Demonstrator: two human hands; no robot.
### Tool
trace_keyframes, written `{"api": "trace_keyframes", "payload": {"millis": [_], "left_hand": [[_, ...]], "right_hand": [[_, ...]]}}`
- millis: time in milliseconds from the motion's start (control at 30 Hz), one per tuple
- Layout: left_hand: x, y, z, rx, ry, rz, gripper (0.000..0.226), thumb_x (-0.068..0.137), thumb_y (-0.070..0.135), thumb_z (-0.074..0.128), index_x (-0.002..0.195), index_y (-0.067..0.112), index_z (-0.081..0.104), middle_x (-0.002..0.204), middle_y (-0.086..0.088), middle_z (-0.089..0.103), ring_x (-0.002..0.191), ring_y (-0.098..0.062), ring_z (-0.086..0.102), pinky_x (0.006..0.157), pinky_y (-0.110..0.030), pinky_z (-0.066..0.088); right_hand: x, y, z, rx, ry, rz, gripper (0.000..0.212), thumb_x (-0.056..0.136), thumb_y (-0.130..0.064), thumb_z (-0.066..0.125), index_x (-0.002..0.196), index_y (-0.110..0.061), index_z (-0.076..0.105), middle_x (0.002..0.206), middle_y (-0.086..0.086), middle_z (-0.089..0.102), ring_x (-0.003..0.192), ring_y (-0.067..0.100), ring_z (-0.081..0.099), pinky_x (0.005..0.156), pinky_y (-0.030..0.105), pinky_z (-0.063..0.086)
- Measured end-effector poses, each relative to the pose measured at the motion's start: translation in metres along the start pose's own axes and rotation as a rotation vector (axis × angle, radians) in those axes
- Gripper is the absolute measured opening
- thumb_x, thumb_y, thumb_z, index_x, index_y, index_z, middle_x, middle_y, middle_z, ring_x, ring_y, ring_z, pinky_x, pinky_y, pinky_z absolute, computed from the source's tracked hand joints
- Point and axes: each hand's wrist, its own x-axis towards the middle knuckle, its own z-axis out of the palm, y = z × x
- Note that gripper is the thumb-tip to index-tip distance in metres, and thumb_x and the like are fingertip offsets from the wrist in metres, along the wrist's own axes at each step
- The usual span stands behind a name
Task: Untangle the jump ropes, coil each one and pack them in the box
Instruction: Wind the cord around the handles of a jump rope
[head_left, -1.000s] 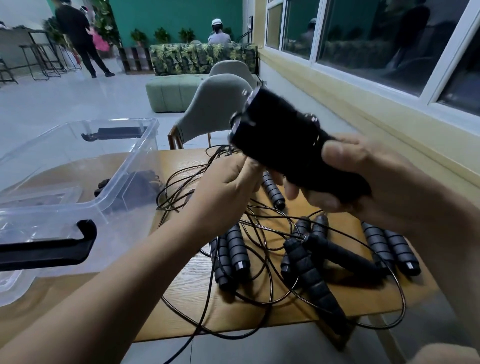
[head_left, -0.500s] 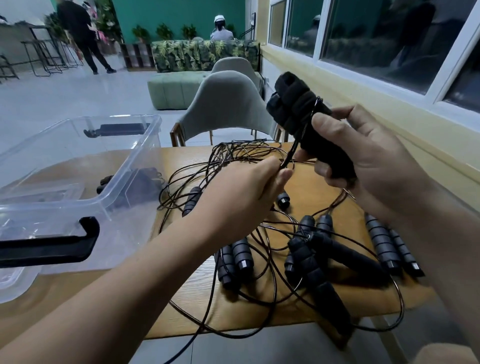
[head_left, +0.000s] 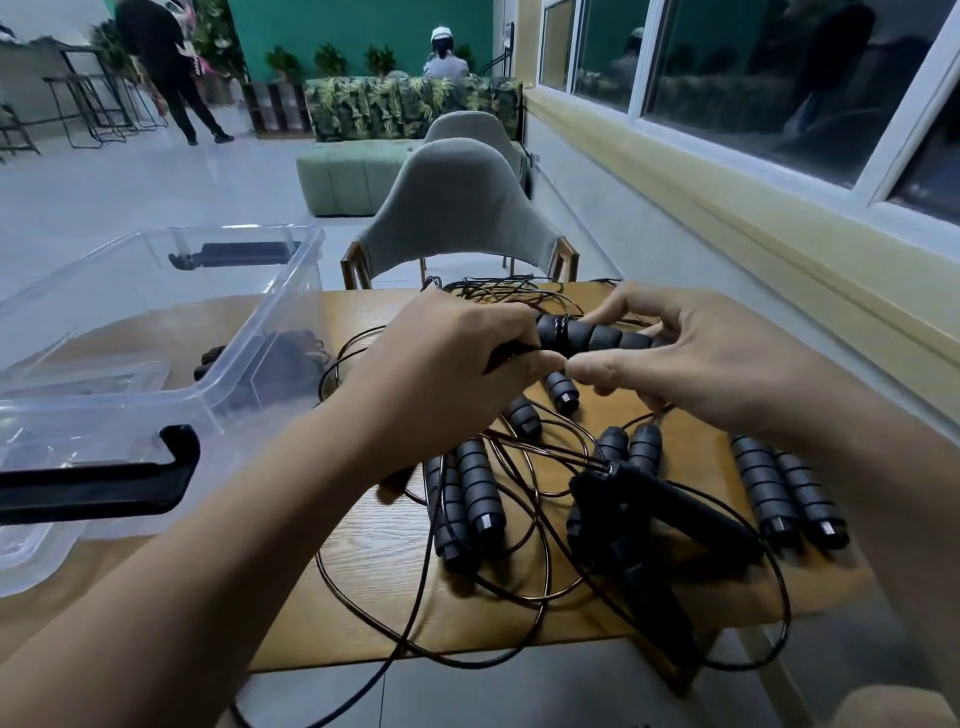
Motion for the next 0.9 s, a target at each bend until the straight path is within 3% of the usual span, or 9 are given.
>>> {"api": "trace_keyframes", "payload": {"millis": [67, 167, 300, 400, 500, 567, 667, 767, 900], "left_hand": [[0.001, -0.002, -0.003, 0.022, -0.019, 0.014, 0.031, 0.094, 0.047, 0.074, 0.078, 0.020, 0.069, 0.056, 0.009, 0.050, 0.057, -0.016, 0.046, 0.054, -0.030, 0.038], [0.001, -0.002, -0.007, -0.005, -0.071, 0.023, 0.031, 0.087, 0.055, 0.079, 0.078, 0.027, 0.071, 0.058, 0.013, 0.053, 0.060, -0.010, 0.051, 0.055, -0.024, 0.038], [0.003, -0.001, -0.008, -0.135, -0.153, -0.013, 0.037, 0.078, 0.061, 0.083, 0.074, 0.027, 0.068, 0.059, 0.012, 0.056, 0.061, -0.009, 0.055, 0.054, -0.027, 0.041], [0.004, -0.002, -0.007, -0.321, -0.231, -0.085, 0.043, 0.077, 0.064, 0.080, 0.071, 0.023, 0.066, 0.061, 0.004, 0.057, 0.057, -0.007, 0.051, 0.053, -0.030, 0.040], [0.003, -0.003, -0.007, -0.573, -0.317, -0.122, 0.048, 0.086, 0.054, 0.076, 0.073, 0.011, 0.061, 0.066, -0.012, 0.052, 0.060, -0.023, 0.045, 0.055, -0.034, 0.033], [0.003, -0.001, -0.007, -0.706, -0.349, -0.145, 0.044, 0.094, 0.046, 0.069, 0.072, 0.010, 0.057, 0.066, -0.016, 0.047, 0.061, -0.022, 0.041, 0.056, -0.033, 0.029], [0.002, -0.001, -0.004, -0.827, -0.298, -0.214, 0.036, 0.103, 0.030, 0.058, 0.068, 0.028, 0.065, 0.066, 0.008, 0.051, 0.062, -0.006, 0.048, 0.058, -0.021, 0.038], [0.001, -0.002, 0.003, -0.806, -0.204, -0.297, 0.028, 0.088, 0.009, 0.053, 0.068, 0.022, 0.068, 0.066, 0.012, 0.059, 0.062, -0.005, 0.053, 0.059, -0.019, 0.043], [0.000, -0.004, 0.020, -0.778, -0.135, -0.360, 0.041, 0.105, 0.027, 0.045, 0.068, 0.030, 0.063, 0.059, 0.011, 0.045, 0.057, -0.012, 0.040, 0.055, -0.030, 0.034]], "right_hand": [[-0.002, -0.002, -0.003, -0.031, -0.070, 0.008, 0.034, 0.080, -0.051, 0.084, 0.104, -0.030, 0.073, 0.083, 0.005, 0.080, 0.065, 0.019, 0.061, 0.067, 0.047, 0.055], [-0.004, -0.004, -0.013, -0.075, -0.224, 0.043, 0.033, 0.082, -0.052, 0.084, 0.101, -0.028, 0.074, 0.078, 0.001, 0.078, 0.061, 0.013, 0.059, 0.057, 0.027, 0.043], [-0.006, -0.001, -0.026, -0.034, -0.456, 0.122, 0.046, 0.075, -0.057, 0.088, 0.102, -0.023, 0.074, 0.087, 0.017, 0.075, 0.063, 0.021, 0.053, 0.061, 0.036, 0.034], [-0.006, 0.003, -0.033, 0.102, -0.576, 0.145, 0.045, 0.075, -0.049, 0.087, 0.101, -0.016, 0.072, 0.087, 0.022, 0.073, 0.059, 0.024, 0.048, 0.055, 0.027, 0.030], [-0.007, 0.006, -0.034, 0.232, -0.684, 0.089, 0.047, 0.078, -0.045, 0.089, 0.104, -0.012, 0.069, 0.088, 0.028, 0.072, 0.062, 0.027, 0.048, 0.057, 0.031, 0.030], [-0.008, 0.008, -0.033, 0.313, -0.707, 0.038, 0.057, 0.073, -0.053, 0.093, 0.104, -0.012, 0.068, 0.088, 0.031, 0.072, 0.064, 0.029, 0.053, 0.057, 0.031, 0.035], [-0.007, 0.010, -0.030, 0.512, -0.681, -0.051, 0.057, 0.075, -0.053, 0.092, 0.104, -0.013, 0.065, 0.090, 0.037, 0.068, 0.067, 0.036, 0.054, 0.053, 0.030, 0.034], [-0.003, 0.012, -0.024, 0.678, -0.600, -0.152, 0.062, 0.086, -0.052, 0.083, 0.113, -0.004, 0.055, 0.092, 0.038, 0.067, 0.055, 0.030, 0.047, 0.045, 0.032, 0.026], [0.002, 0.009, -0.011, 0.812, -0.526, -0.266, 0.064, 0.095, -0.054, 0.070, 0.121, 0.001, 0.052, 0.093, 0.029, 0.069, 0.051, 0.015, 0.050, 0.047, 0.026, 0.032]]}}
